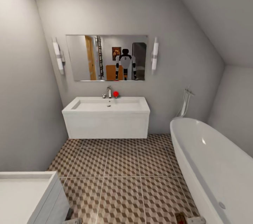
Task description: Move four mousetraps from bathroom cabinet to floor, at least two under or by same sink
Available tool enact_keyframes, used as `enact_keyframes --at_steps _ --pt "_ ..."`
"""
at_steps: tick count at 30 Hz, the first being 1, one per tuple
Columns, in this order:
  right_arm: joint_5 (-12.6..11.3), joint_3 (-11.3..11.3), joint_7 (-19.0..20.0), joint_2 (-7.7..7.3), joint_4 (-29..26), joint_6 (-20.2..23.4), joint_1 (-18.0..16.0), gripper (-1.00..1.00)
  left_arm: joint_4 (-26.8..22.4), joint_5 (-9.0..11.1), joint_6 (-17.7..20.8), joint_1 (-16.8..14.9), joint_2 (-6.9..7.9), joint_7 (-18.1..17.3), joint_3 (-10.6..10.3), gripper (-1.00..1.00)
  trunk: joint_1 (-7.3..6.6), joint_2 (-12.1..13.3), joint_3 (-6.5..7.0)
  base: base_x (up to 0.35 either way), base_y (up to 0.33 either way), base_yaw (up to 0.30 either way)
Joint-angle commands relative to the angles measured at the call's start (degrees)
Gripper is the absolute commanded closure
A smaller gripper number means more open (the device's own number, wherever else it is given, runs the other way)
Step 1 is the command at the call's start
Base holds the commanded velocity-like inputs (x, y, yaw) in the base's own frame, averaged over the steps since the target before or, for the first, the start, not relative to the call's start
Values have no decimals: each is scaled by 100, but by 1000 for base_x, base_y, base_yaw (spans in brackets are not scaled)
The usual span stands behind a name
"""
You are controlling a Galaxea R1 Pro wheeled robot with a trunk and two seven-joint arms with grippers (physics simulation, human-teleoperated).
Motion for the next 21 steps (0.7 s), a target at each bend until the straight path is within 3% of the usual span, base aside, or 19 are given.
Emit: enact_keyframes --at_steps 1,11,21 --pt "-72 53 14 3 24 -40 -8 100 18 11 -28 -5 -3 17 -44 100 6 -4 -2 319 108 0" --pt "-72 51 14 1 24 -40 -8 100 18 11 -34 -5 -3 14 -44 100 6 -4 -2 316 82 0" --pt "-72 53 14 3 24 -40 -8 100 18 19 -55 -5 -12 22 -44 100 6 -4 -2 66 46 0"
